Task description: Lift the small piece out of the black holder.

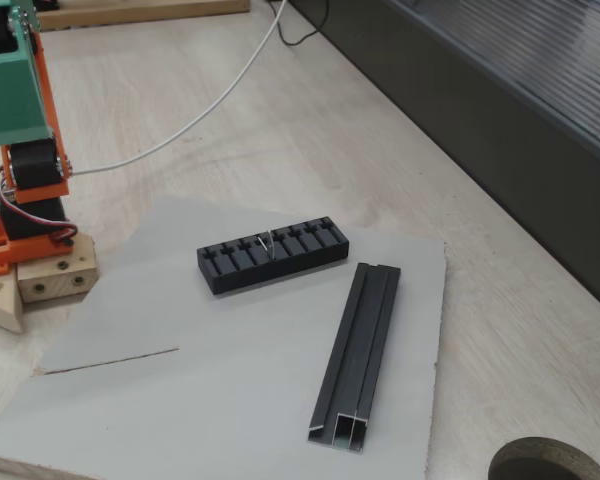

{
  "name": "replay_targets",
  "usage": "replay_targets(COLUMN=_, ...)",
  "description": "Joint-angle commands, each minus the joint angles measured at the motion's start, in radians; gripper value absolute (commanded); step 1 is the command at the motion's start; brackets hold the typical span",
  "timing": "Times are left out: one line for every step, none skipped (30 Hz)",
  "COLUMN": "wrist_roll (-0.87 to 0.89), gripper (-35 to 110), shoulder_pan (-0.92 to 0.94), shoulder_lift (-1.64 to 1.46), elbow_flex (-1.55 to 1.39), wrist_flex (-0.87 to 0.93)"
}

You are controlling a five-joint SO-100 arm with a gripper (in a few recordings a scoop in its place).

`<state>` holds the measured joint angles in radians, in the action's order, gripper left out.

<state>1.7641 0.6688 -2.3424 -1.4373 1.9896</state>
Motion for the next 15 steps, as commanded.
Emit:
replay_targets(wrist_roll=0.012, gripper=16, shoulder_pan=0.018, shoulder_lift=-0.02, elbow_flex=0.018, wrist_flex=0.029)
replay_targets(wrist_roll=0.012, gripper=16, shoulder_pan=0.018, shoulder_lift=-0.02, elbow_flex=0.018, wrist_flex=0.029)
replay_targets(wrist_roll=0.012, gripper=16, shoulder_pan=0.018, shoulder_lift=-0.02, elbow_flex=0.018, wrist_flex=0.029)
replay_targets(wrist_roll=0.012, gripper=16, shoulder_pan=0.018, shoulder_lift=-0.02, elbow_flex=0.018, wrist_flex=0.029)
replay_targets(wrist_roll=0.012, gripper=16, shoulder_pan=0.018, shoulder_lift=-0.02, elbow_flex=0.018, wrist_flex=0.029)
replay_targets(wrist_roll=0.012, gripper=16, shoulder_pan=0.018, shoulder_lift=-0.02, elbow_flex=0.018, wrist_flex=0.029)
replay_targets(wrist_roll=0.012, gripper=16, shoulder_pan=0.018, shoulder_lift=-0.02, elbow_flex=0.018, wrist_flex=0.029)
replay_targets(wrist_roll=0.012, gripper=16, shoulder_pan=0.018, shoulder_lift=-0.02, elbow_flex=0.018, wrist_flex=0.029)
replay_targets(wrist_roll=0.02, gripper=16, shoulder_pan=0.018, shoulder_lift=-0.02, elbow_flex=0.018, wrist_flex=0.029)
replay_targets(wrist_roll=0.02, gripper=16, shoulder_pan=0.017, shoulder_lift=-0.023, elbow_flex=0.018, wrist_flex=0.029)
replay_targets(wrist_roll=0.02, gripper=16, shoulder_pan=0.017, shoulder_lift=-0.029, elbow_flex=0.018, wrist_flex=0.029)
replay_targets(wrist_roll=0.02, gripper=16, shoulder_pan=0.015, shoulder_lift=-0.031, elbow_flex=0.018, wrist_flex=0.029)
replay_targets(wrist_roll=0.02, gripper=15, shoulder_pan=0.011, shoulder_lift=-0.026, elbow_flex=0.018, wrist_flex=0.029)
replay_targets(wrist_roll=0.02, gripper=15, shoulder_pan=0.009, shoulder_lift=-0.021, elbow_flex=0.018, wrist_flex=0.029)
replay_targets(wrist_roll=0.02, gripper=15, shoulder_pan=0.011, shoulder_lift=-0.02, elbow_flex=0.018, wrist_flex=0.029)
